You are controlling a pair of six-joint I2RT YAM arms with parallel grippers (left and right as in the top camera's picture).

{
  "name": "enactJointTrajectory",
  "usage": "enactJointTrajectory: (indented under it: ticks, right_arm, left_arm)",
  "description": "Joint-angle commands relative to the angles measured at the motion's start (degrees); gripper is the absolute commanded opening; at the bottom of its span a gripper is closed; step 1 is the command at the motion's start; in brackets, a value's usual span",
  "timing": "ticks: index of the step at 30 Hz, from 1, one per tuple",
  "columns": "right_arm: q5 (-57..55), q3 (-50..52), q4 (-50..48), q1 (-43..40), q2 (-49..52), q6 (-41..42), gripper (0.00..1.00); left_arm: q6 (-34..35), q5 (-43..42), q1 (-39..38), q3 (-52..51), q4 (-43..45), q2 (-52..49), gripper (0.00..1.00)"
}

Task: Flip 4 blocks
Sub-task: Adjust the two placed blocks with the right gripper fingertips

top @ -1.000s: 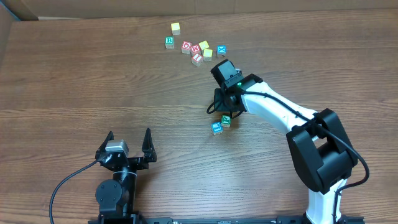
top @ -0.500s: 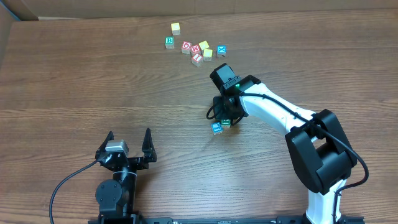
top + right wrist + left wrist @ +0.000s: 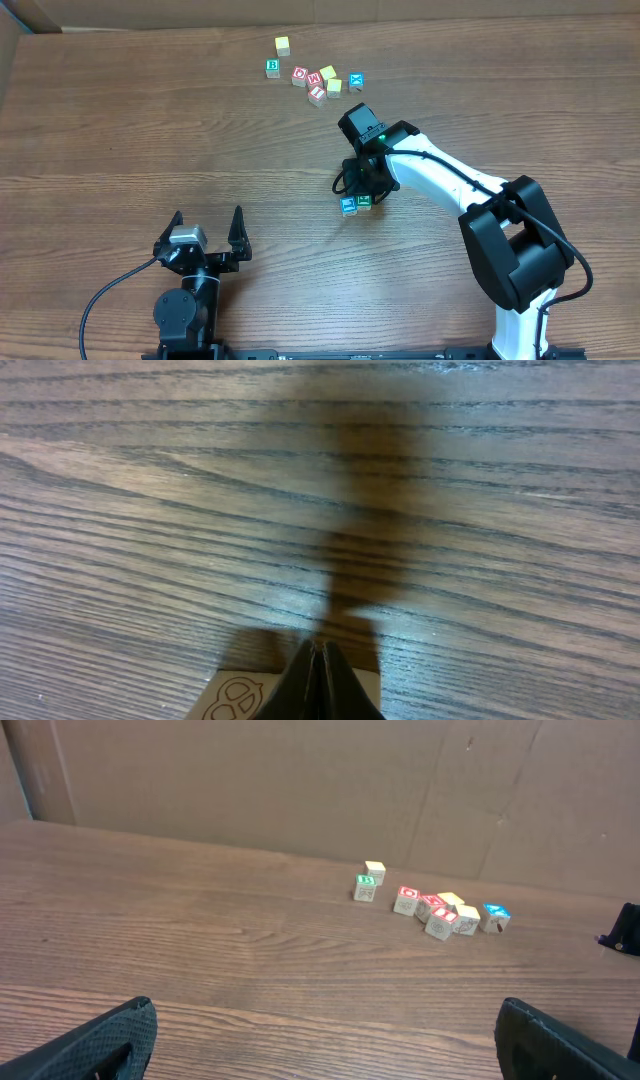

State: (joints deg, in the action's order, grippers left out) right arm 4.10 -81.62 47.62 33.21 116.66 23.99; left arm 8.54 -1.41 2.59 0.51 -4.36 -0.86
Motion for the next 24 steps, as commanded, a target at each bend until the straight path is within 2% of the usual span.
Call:
enactJointTrajectory:
  ticks: [1, 17, 24]
  right_arm:
    - [0.9, 0.2, -0.1, 0.3, 0.2, -0.3, 0.04]
    - [1.6, 0.1, 0.2, 0.3, 0.1, -0.2, 0.04]
    - [1.6, -6.4, 4.8, -2.3, -1.8, 0.0, 0.04]
  left_arm:
    - [-1.3, 0.3, -0.3, -0.2, -0.1, 0.6, 1.00]
    - [-1.2, 0.3, -0.3, -0.2, -0.1, 0.6, 1.00]
    - [-1.3, 0.3, -0.3, -0.2, -0.1, 0.6, 1.00]
